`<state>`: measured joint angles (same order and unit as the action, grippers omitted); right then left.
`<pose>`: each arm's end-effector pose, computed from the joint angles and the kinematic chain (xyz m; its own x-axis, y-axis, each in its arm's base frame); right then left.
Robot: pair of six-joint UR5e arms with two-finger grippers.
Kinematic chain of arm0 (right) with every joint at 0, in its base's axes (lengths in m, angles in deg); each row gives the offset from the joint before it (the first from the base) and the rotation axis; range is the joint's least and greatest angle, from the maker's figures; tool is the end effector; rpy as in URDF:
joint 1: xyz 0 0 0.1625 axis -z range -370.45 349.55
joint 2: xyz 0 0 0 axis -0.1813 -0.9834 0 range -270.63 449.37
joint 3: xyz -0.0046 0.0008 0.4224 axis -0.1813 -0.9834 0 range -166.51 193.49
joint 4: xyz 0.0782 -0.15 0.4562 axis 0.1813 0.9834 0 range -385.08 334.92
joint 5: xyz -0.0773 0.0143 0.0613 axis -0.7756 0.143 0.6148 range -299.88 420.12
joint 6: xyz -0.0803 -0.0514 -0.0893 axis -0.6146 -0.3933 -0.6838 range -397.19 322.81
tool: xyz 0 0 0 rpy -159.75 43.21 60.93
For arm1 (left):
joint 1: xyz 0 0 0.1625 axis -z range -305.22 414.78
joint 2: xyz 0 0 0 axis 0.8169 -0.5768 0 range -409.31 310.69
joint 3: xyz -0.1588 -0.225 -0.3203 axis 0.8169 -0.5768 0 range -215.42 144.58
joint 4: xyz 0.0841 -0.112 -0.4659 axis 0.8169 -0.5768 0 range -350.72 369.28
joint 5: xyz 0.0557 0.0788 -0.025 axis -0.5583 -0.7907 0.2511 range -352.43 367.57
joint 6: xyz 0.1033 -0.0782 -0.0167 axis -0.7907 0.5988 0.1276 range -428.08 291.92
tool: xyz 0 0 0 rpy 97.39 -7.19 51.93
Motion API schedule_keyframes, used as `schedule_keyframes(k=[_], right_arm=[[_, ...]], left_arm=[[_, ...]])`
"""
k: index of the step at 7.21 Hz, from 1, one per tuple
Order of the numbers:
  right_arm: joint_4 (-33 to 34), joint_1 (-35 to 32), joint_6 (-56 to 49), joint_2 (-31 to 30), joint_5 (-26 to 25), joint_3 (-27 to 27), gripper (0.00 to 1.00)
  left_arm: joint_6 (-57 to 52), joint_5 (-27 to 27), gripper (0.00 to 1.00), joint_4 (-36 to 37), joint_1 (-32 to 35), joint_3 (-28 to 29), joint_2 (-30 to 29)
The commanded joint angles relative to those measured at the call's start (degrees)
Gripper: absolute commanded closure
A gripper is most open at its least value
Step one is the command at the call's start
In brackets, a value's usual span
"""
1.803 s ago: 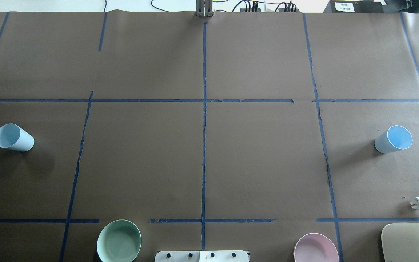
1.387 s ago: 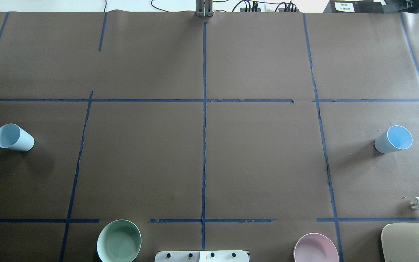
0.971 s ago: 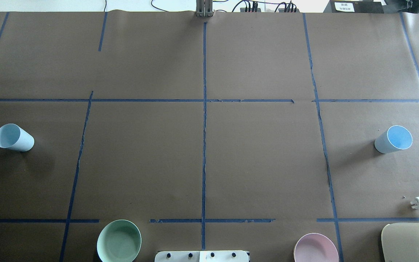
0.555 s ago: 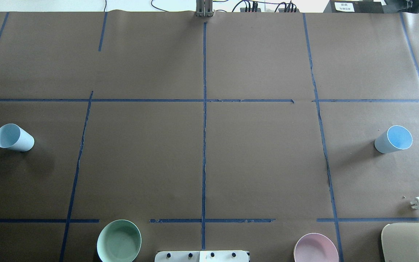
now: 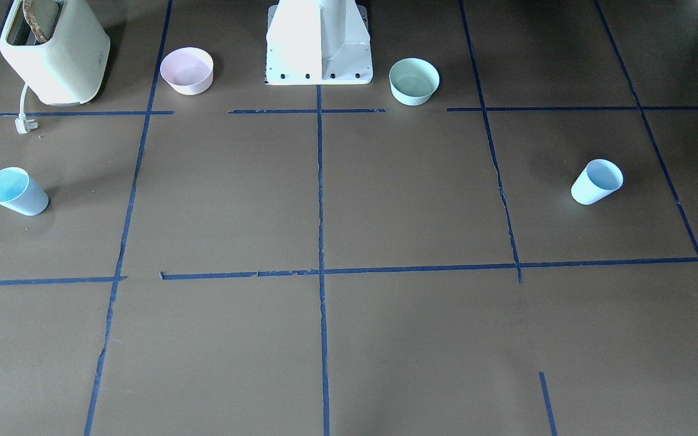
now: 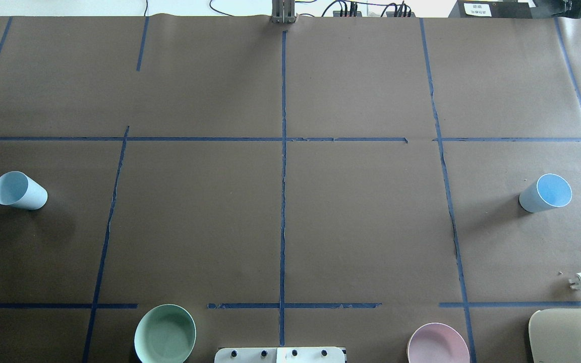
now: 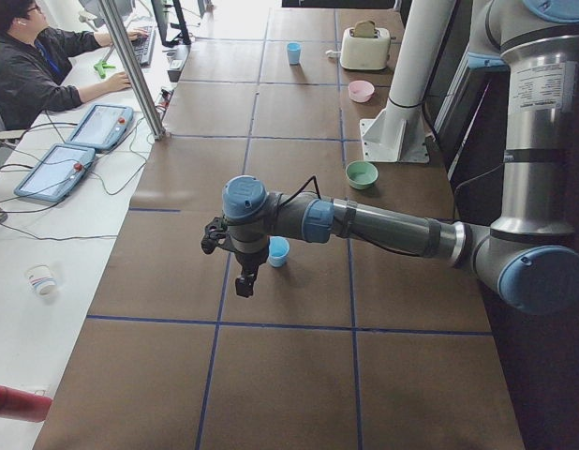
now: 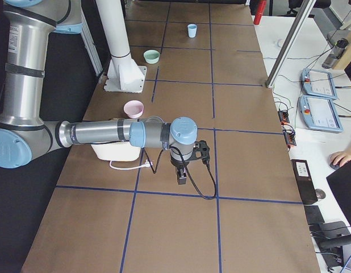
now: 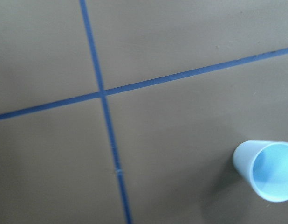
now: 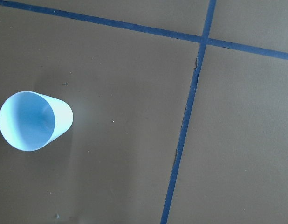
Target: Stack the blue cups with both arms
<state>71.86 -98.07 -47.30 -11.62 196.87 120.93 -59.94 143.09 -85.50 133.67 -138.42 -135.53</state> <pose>0.0181 -0.4846 0.6149 0.6669 -0.1972 0.7185 0.1609 0.9797 0.1195 0.0670 -0.5503 0.5738 0.6743 0.1663 -0.7195 -0.0923 0.9857 0.1413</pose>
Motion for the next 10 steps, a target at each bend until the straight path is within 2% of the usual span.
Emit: schedule_keyframes(k=[1, 3, 7, 8, 9, 10], right_arm=[[0.00, 0.00, 0.00, 0.00, 0.00, -0.05, 0.00], [0.00, 0.00, 0.00, 0.00, 0.00, -0.05, 0.00], [0.00, 0.00, 0.00, -0.09, 0.00, -0.13, 0.00], [0.00, 0.00, 0.00, -0.09, 0.00, -0.13, 0.00], [0.00, 0.00, 0.00, -0.09, 0.00, -0.22, 0.00], [0.00, 0.00, 0.00, -0.09, -0.09, -0.31, 0.00]], left_arm=[[18.84, -0.25, 0.00, -16.94, -7.67, 2.51, 2.27], [30.66, -7.16, 0.00, -29.45, -14.61, 7.26, 2.28], [33.08, -7.28, 0.00, -30.38, -19.12, 7.98, 2.19], [33.08, -7.37, 0.03, -30.38, -20.17, 8.77, 2.19], [33.34, -7.29, 0.28, -30.38, -20.36, 8.77, 2.19], [36.82, -7.28, 0.60, -30.38, -21.23, 8.77, 1.67]])
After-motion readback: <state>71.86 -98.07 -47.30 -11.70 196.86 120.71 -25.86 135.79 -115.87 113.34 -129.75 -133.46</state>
